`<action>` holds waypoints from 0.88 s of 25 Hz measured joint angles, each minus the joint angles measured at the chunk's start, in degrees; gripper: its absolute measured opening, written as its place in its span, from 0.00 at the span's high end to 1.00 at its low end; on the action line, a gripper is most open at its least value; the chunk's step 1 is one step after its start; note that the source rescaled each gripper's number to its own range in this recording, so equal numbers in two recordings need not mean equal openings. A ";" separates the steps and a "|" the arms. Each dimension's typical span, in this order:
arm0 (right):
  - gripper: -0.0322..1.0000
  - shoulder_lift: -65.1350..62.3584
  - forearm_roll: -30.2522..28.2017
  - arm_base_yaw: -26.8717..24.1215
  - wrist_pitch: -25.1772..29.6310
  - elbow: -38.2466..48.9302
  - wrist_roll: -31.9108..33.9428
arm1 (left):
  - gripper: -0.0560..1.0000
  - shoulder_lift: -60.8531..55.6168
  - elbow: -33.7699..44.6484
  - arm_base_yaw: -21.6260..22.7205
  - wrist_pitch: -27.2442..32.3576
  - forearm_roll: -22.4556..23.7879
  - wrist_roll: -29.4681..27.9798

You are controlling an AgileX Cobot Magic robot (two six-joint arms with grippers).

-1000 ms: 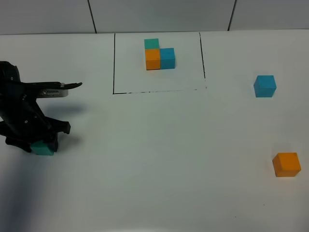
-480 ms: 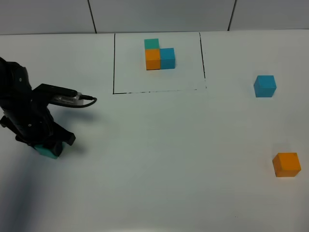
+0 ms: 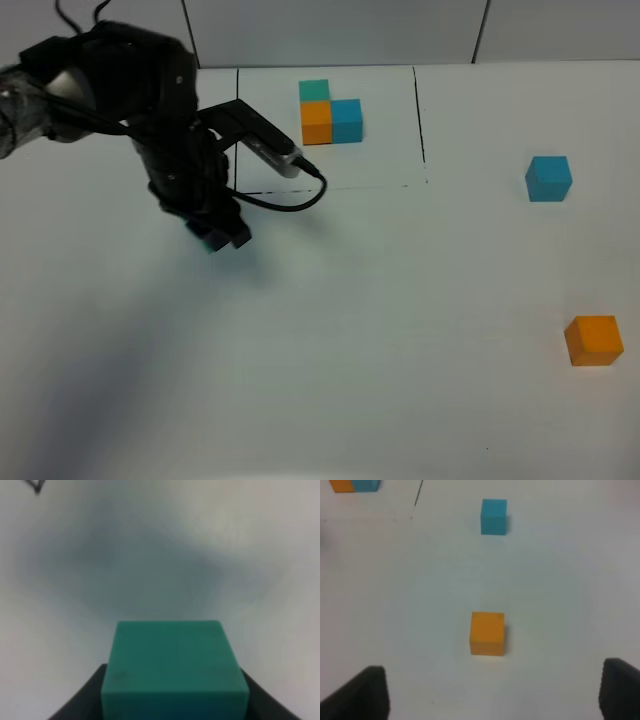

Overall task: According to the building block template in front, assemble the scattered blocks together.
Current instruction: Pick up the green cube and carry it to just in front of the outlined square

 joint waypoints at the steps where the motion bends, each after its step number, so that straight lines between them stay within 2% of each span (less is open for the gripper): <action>1: 0.25 0.00 0.00 0.00 0.00 0.00 0.00 | 0.94 1.60 -3.61 -1.29 1.65 0.56 1.10; 7: 0.25 0.00 0.00 0.00 0.00 0.00 0.00 | 0.94 13.50 -22.04 -6.76 10.41 1.28 10.54; 11: 0.25 0.00 0.00 0.00 0.00 0.00 0.00 | 0.94 19.59 -30.93 -8.96 10.97 1.28 16.08; 15: 0.25 0.00 0.00 0.00 0.00 0.00 0.00 | 0.94 22.81 -35.41 -9.94 10.97 1.28 19.70; 22: 0.25 0.00 0.00 0.00 0.00 0.00 0.26 | 0.94 24.89 -36.31 -10.01 10.97 1.27 25.75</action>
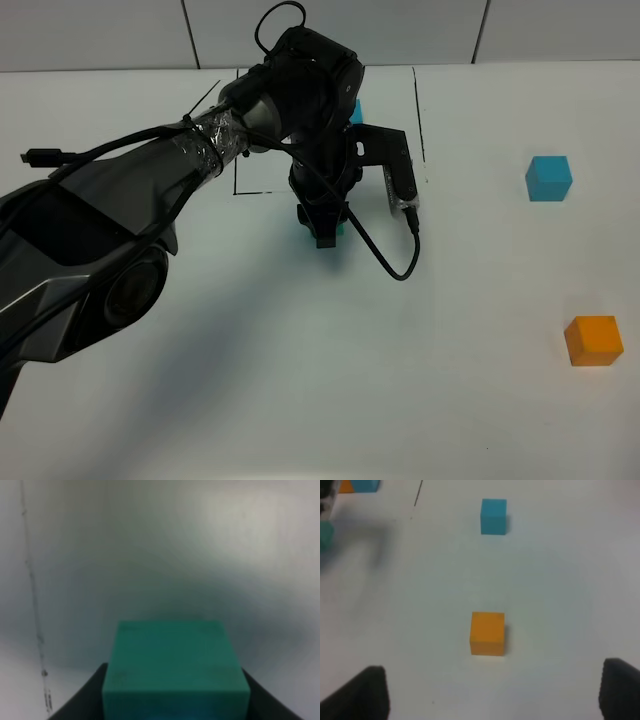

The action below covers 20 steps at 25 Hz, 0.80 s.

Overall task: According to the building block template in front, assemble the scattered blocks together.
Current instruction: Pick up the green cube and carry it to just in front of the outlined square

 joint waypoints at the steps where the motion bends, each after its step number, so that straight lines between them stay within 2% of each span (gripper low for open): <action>1: 0.25 0.00 0.00 0.00 0.00 0.00 0.07 | 0.94 0.19 0.00 0.00 0.00 0.00 0.67; 5: 0.25 0.00 0.00 0.00 0.00 0.00 0.13 | 0.94 0.56 0.00 0.00 0.00 -1.13 3.08; 11: 0.25 0.00 0.00 0.00 0.00 0.00 0.13 | 0.94 1.30 0.00 -0.06 0.00 -4.17 3.66; 20: 0.25 0.00 0.00 0.00 0.00 0.00 0.13 | 0.94 2.15 -0.48 -0.10 0.05 -4.17 3.68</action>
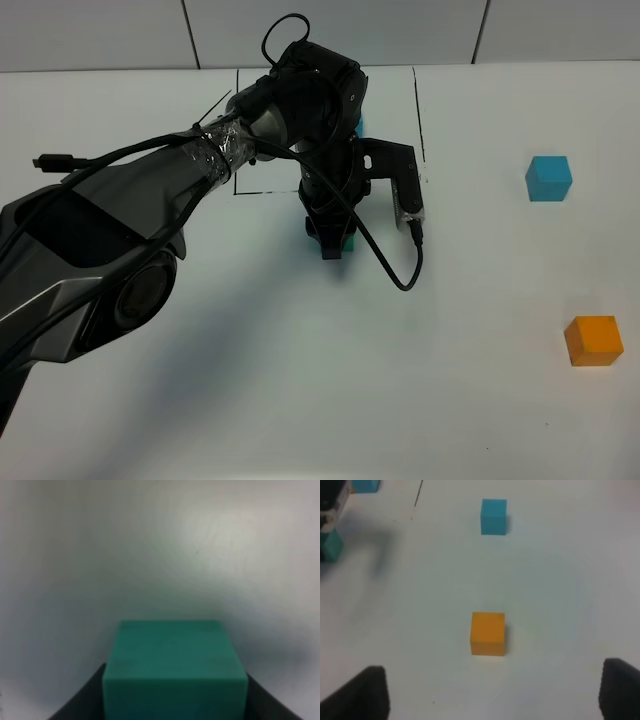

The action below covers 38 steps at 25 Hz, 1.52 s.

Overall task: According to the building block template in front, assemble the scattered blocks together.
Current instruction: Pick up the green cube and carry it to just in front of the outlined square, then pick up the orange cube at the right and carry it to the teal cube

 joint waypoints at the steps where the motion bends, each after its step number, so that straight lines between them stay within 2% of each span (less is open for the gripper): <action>1: 0.25 0.00 0.00 0.00 0.00 0.00 0.00 | 0.94 0.00 -0.05 0.00 0.00 0.00 0.00; 10: 0.25 0.00 0.00 0.00 0.00 0.00 0.00 | 0.94 0.00 -0.05 0.00 0.00 0.00 0.00; 12: 0.25 0.00 0.00 0.00 0.00 0.00 0.00 | 0.89 0.06 -0.05 0.00 0.00 0.00 0.00; 14: 0.25 0.00 0.00 0.00 0.00 0.00 0.00 | 0.71 0.33 -0.05 0.00 0.00 0.00 0.12; 17: 0.25 0.00 0.00 0.00 0.00 0.00 0.00 | 0.28 0.06 -0.05 0.00 0.00 0.00 0.12; 18: 0.25 0.00 0.00 0.00 0.00 0.00 0.00 | 0.18 -0.18 0.00 0.00 0.00 0.00 0.03; 19: 0.25 0.00 0.00 0.00 0.00 0.00 0.00 | 0.09 -0.62 0.00 0.00 0.00 0.00 -0.06; 21: 0.25 0.00 0.00 0.00 0.00 0.00 0.00 | 0.01 -1.93 0.00 0.00 0.00 0.00 -0.62; 30: 0.25 0.00 0.00 0.00 0.00 0.00 0.00 | 0.01 -10.49 0.00 0.00 0.06 -2.82 -4.34; 34: 0.25 0.00 0.05 0.00 0.00 0.00 0.00 | 0.05 -13.39 0.00 0.36 0.09 -2.47 -12.19; 38: 0.25 0.00 0.05 0.00 0.00 0.00 0.00 | 0.08 -15.42 0.00 3.01 0.12 0.82 -21.25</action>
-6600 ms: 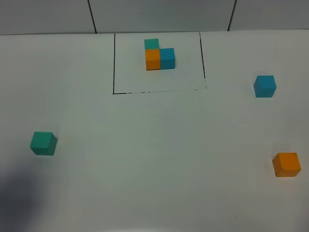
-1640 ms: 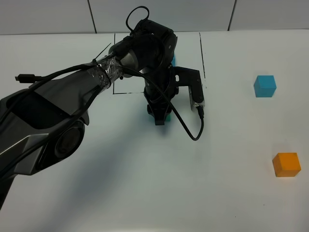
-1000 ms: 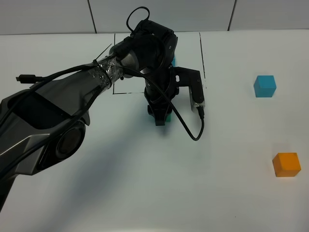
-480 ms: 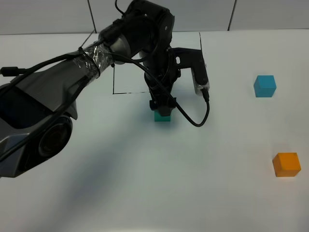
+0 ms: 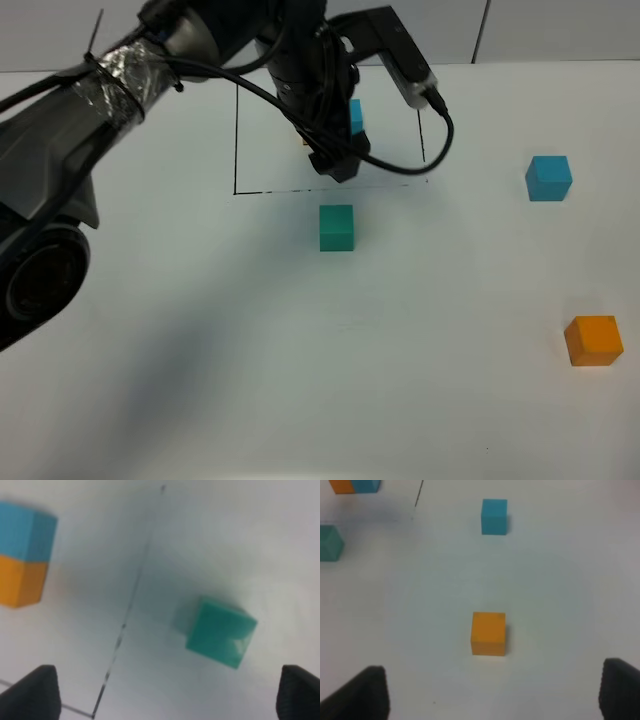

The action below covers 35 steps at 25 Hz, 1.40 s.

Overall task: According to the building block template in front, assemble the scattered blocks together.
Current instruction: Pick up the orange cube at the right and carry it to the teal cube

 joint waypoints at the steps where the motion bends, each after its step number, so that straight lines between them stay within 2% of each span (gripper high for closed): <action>1: 0.25 0.00 0.00 0.00 0.00 0.00 0.00 | 0.08 -0.47 0.00 1.22 0.00 0.95 -2.01; 8: 0.25 0.00 0.00 0.00 0.00 0.00 0.00 | 0.11 -3.24 0.61 11.22 0.00 1.87 -12.59; 12: 0.25 0.00 0.00 0.00 0.00 0.00 0.06 | 0.13 -8.16 4.76 16.93 0.00 1.82 -14.25; 18: 0.25 0.00 0.00 0.00 0.00 0.00 0.11 | 0.16 -20.49 19.97 26.90 -0.60 -0.16 -16.96; 23: 0.25 0.00 0.00 0.00 0.00 0.00 0.11 | 0.16 -36.09 36.07 33.32 -8.45 -0.35 -17.77; 28: 0.25 0.00 0.00 0.00 0.00 0.00 0.17 | 0.16 -52.17 49.98 34.28 -16.14 -0.82 -18.71; 35: 0.25 0.00 0.00 0.00 0.00 0.00 0.17 | 0.17 -68.17 59.34 32.28 -15.62 -0.82 -21.64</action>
